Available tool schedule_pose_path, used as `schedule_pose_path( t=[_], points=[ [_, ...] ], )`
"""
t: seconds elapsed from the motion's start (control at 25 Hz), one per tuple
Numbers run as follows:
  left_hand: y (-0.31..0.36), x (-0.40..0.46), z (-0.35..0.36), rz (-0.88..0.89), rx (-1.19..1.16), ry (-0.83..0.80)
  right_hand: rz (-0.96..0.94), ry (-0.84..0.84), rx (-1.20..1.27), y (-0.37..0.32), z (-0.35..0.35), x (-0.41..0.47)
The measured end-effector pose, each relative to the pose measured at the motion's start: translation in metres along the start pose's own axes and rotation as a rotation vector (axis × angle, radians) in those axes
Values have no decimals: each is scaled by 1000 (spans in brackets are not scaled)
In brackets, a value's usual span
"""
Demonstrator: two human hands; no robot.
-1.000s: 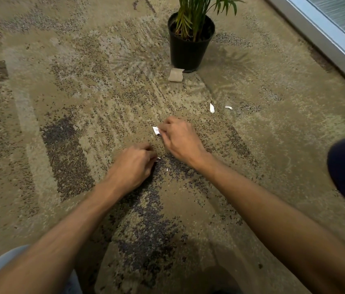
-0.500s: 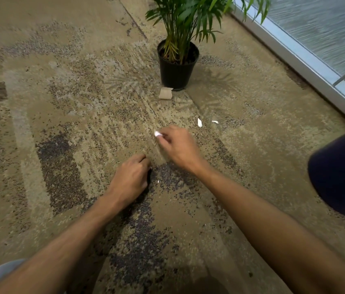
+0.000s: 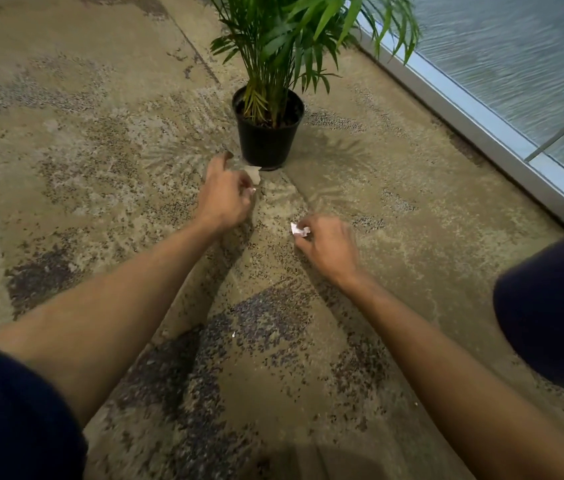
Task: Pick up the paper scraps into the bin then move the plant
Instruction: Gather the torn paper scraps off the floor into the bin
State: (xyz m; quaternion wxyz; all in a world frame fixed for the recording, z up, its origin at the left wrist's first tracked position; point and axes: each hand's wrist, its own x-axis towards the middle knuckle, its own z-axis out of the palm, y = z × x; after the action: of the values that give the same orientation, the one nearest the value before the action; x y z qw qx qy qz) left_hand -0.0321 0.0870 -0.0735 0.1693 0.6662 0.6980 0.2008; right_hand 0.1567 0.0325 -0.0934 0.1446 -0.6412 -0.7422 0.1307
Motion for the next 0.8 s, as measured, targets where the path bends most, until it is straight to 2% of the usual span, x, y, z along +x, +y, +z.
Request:
schedule_pose_path(
  t=[0.08,0.2,0.28,0.48,0.6,0.8],
  points=[
    [-1,17,7,-29,-21,-46,7,14,32,0,6,-1],
    [-8,29,14,-18,-52,-83,24,26,210,5,8,-1],
    [-11,28,13,-6,-52,-39,61,47,328,9,4,-1],
    [-10,-19,-10,13,-257,-2,236,191,522,42,-18,-6],
    [-22,-68,-24,18,-223,-92,226,117,412,57,-28,-3],
    [-38,-146,-45,-20,-71,-160,51,-37,42,51,-26,7]
  ],
)
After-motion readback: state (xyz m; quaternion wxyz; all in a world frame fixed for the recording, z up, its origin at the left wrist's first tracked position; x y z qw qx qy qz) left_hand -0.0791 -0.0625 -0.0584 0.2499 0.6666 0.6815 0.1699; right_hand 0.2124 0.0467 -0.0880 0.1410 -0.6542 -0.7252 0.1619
